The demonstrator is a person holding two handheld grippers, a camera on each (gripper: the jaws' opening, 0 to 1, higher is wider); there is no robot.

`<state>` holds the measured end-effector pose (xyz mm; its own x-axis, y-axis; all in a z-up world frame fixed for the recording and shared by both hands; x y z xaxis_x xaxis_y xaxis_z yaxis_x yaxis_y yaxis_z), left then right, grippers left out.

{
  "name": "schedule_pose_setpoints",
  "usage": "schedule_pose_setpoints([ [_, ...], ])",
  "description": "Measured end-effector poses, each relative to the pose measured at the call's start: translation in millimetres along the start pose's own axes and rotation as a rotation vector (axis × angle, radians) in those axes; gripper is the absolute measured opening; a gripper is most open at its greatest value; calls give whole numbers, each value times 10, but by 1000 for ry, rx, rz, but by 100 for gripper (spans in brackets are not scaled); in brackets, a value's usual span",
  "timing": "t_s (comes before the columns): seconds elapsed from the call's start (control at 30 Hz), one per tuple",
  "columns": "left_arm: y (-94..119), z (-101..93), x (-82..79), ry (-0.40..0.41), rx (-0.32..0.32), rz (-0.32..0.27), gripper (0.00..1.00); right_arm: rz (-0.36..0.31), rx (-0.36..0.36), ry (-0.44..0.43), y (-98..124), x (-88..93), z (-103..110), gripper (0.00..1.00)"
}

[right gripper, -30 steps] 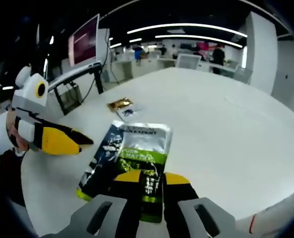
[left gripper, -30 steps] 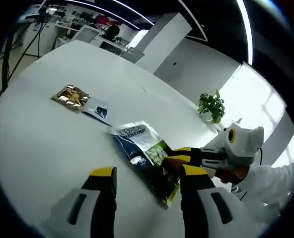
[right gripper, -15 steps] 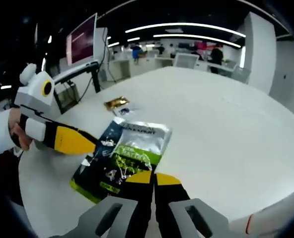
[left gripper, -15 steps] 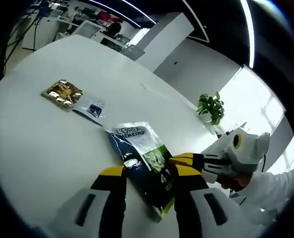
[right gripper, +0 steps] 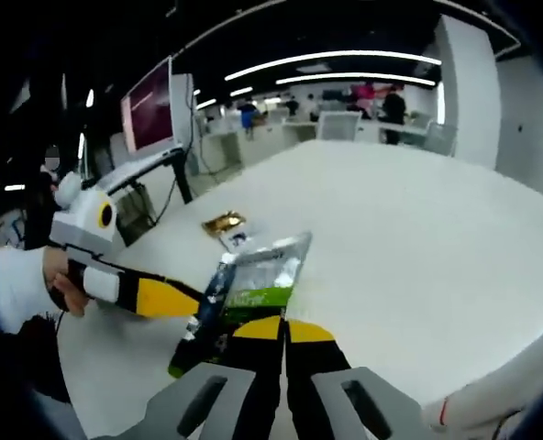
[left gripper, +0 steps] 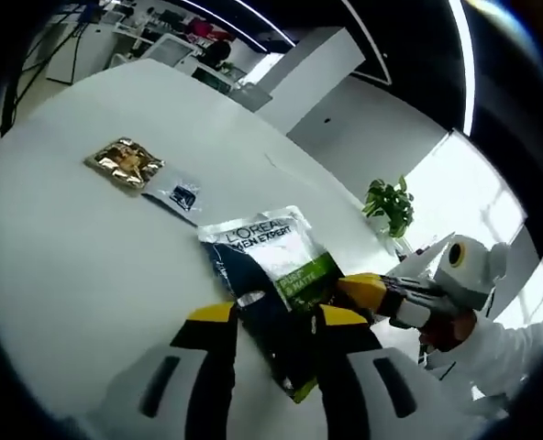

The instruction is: Arrange the skincare products in the storage area until every visible bottle or jar stands upright without overlapping.

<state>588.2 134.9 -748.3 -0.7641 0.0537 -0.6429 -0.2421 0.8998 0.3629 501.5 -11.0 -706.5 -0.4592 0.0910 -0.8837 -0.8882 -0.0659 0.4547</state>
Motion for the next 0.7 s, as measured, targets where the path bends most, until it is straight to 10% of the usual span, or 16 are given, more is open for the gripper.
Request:
schedule_pose_setpoints([
  [0.17,22,-4,-77,0,13,-24,39,-78,-58,100,125,-156,93,0],
  [0.37,105,31,-311,-220,62,-84,53,-83,-130,168,230,-161,152,0],
  [0.7,152,22,-228,-510,228,107,56,-120,-332,311,367,-287,291,0],
])
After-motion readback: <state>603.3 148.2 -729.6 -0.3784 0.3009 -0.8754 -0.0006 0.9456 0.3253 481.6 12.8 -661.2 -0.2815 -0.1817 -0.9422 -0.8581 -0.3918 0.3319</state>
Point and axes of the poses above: the point that each gripper's makers call its tool centre point, and the gripper's own axes: y roughly backward along the fingers, z roughly to its left, x roughly out of its underside, the point moved 7 cm from there along y, roughly backward along the fingers, and after that the axes turned 5 degrees about -z, right-handed, at the moved point
